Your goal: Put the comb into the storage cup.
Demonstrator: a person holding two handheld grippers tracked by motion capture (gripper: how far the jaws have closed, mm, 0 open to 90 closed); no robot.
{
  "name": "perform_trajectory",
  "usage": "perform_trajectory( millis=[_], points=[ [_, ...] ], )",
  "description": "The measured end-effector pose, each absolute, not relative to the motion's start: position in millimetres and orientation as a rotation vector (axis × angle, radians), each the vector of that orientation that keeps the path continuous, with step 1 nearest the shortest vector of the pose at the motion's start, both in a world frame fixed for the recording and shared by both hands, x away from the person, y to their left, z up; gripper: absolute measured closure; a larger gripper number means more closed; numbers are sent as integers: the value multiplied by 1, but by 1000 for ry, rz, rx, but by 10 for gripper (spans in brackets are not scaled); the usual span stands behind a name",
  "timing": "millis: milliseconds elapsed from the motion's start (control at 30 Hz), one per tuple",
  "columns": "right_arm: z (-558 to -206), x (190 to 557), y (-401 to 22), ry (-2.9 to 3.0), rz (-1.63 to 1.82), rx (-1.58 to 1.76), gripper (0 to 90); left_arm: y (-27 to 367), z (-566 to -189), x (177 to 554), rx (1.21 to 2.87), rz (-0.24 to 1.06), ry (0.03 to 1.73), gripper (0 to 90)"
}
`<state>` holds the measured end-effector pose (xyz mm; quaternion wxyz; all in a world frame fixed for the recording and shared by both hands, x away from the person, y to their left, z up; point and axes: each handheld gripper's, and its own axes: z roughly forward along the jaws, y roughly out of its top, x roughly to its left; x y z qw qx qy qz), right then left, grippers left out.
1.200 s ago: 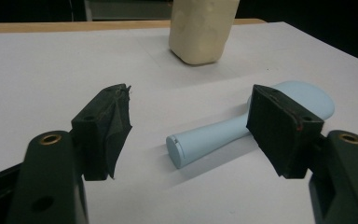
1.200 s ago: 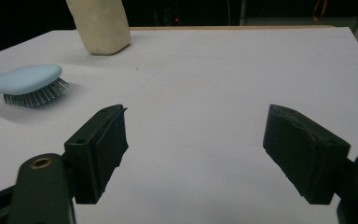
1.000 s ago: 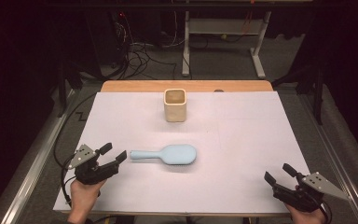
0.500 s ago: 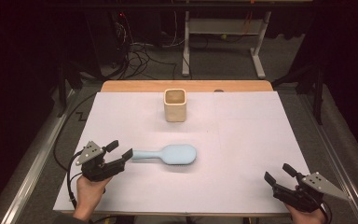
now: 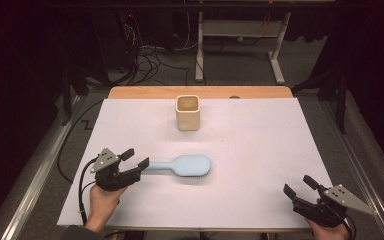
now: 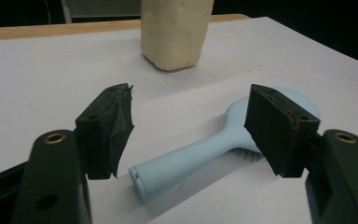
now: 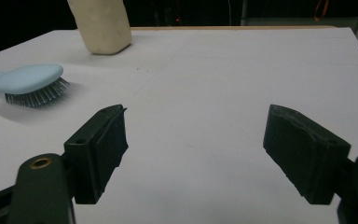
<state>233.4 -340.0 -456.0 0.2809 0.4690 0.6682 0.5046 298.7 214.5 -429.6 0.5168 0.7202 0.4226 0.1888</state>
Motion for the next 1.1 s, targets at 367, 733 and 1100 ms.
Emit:
perform_trajectory(
  millis=[367,733,1100],
  points=[
    [-456,233,-340,1790,1352,1259,220,200,-429,307,1741,434,993,330],
    [-456,233,-340,1792,1355,1255,220,190,-429,314,1747,398,991,344],
    [-456,233,-340,1793,1357,1252,220,174,-428,322,1780,386,975,352]
  ],
)
